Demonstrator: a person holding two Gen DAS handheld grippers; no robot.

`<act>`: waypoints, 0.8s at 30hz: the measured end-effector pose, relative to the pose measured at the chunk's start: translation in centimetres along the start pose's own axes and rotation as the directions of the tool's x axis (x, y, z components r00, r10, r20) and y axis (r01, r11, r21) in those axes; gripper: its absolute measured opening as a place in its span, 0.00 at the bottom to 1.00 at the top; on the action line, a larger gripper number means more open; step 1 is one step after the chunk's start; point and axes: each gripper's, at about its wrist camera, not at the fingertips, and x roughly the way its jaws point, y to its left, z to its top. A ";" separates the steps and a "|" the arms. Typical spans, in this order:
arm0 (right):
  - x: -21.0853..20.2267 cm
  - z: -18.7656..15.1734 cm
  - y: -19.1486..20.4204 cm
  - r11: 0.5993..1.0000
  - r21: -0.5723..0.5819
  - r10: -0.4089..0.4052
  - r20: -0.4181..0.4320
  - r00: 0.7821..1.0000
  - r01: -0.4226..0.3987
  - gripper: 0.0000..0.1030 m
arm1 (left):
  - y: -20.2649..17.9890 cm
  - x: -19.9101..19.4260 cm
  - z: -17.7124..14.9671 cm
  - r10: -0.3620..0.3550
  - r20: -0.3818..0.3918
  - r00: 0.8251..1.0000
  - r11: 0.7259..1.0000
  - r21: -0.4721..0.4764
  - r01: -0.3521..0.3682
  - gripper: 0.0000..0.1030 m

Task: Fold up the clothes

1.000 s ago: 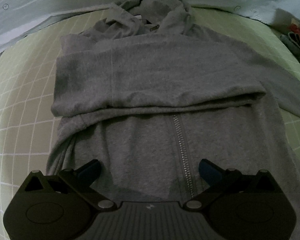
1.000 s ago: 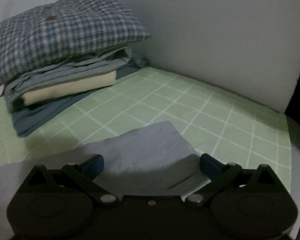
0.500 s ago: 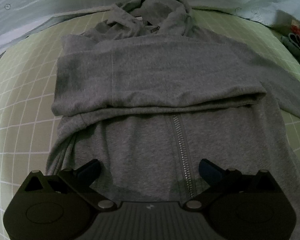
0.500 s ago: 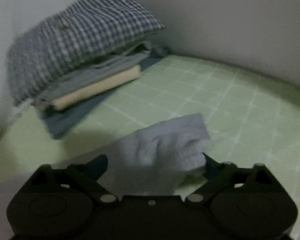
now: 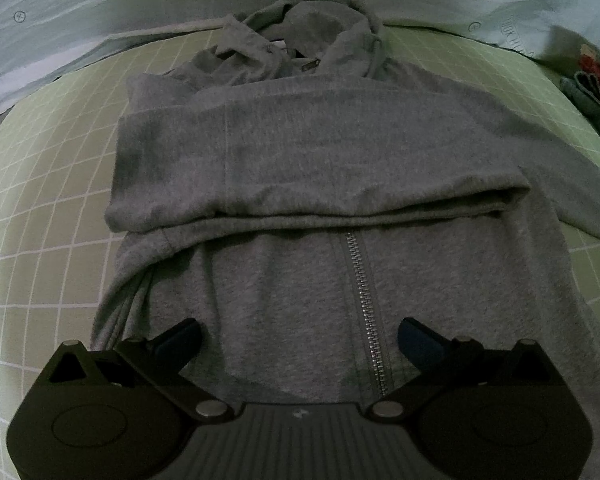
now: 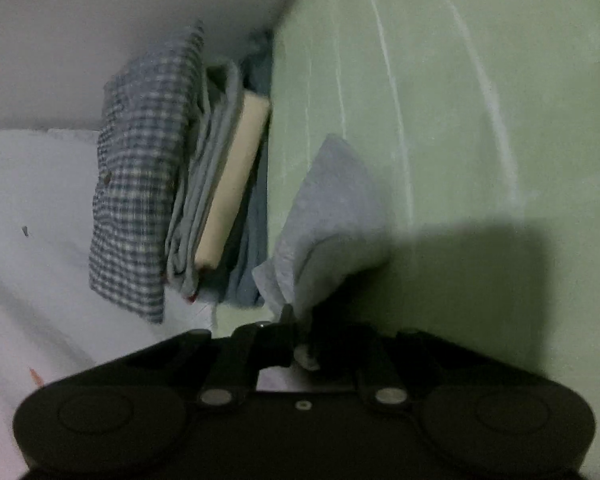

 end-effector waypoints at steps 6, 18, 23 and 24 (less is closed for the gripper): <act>4.4 -5.6 1.3 0.999 0.040 0.033 -0.227 0.973 -0.024 0.08 | -0.1 0.0 -0.1 0.002 0.008 1.000 1.000 -0.003 -0.002 1.00; 11.9 -23.8 8.5 0.988 -0.077 0.028 -0.761 0.648 -0.132 0.08 | 0.0 -0.2 -0.5 -0.002 0.037 0.999 1.000 0.001 0.002 1.00; 12.1 -29.1 12.4 0.949 -0.162 -0.001 -0.859 0.512 -0.270 0.08 | 0.0 -0.3 -0.6 -0.004 0.039 0.999 1.000 0.002 0.004 1.00; 12.1 -30.0 13.2 0.933 -0.192 -0.021 -0.874 0.486 -0.303 0.09 | 0.0 -0.3 -0.6 -0.004 0.040 0.999 1.000 0.002 0.004 1.00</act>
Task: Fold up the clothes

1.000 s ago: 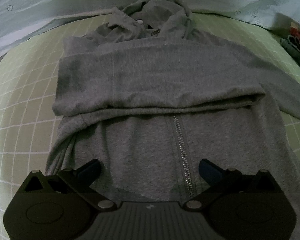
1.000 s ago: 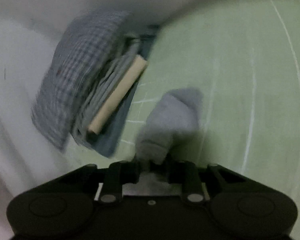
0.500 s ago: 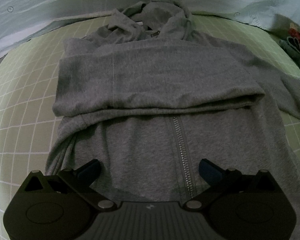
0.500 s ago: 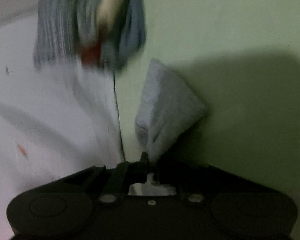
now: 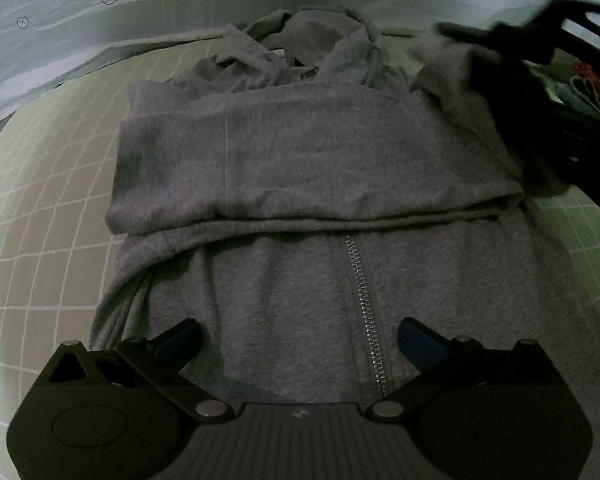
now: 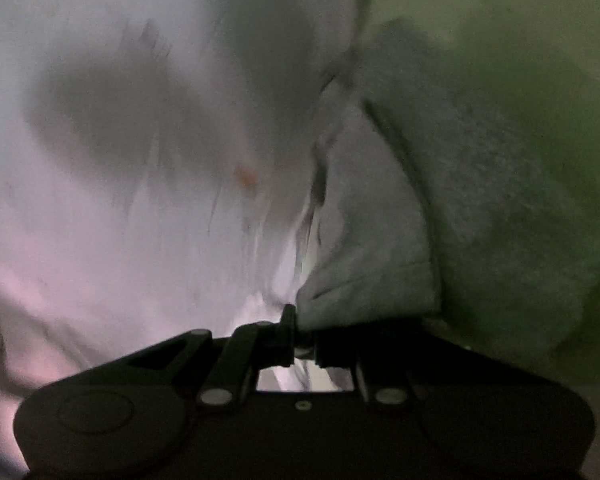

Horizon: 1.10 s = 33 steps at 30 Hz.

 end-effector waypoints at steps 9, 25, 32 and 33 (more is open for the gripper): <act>0.3 -2.0 3.9 0.887 -0.376 -0.305 -0.039 0.952 0.268 0.79 | 0.0 0.0 -0.1 0.000 0.008 1.000 1.000 -0.002 0.000 1.00; -9.2 -3.7 2.9 0.278 -0.553 -0.595 0.543 0.593 0.785 0.99 | -1.5 -4.3 0.9 -0.062 0.226 0.972 0.995 0.095 0.042 0.98; -8.0 -2.8 0.7 0.238 -0.520 -0.657 0.536 0.530 0.820 0.99 | -4.2 -4.4 2.9 -0.129 0.316 0.940 0.970 0.239 0.053 0.87; -7.9 -2.6 0.4 0.246 -0.515 -0.663 0.529 0.530 0.821 0.99 | -4.6 -4.1 3.2 -0.145 0.311 0.939 0.964 0.258 0.064 0.85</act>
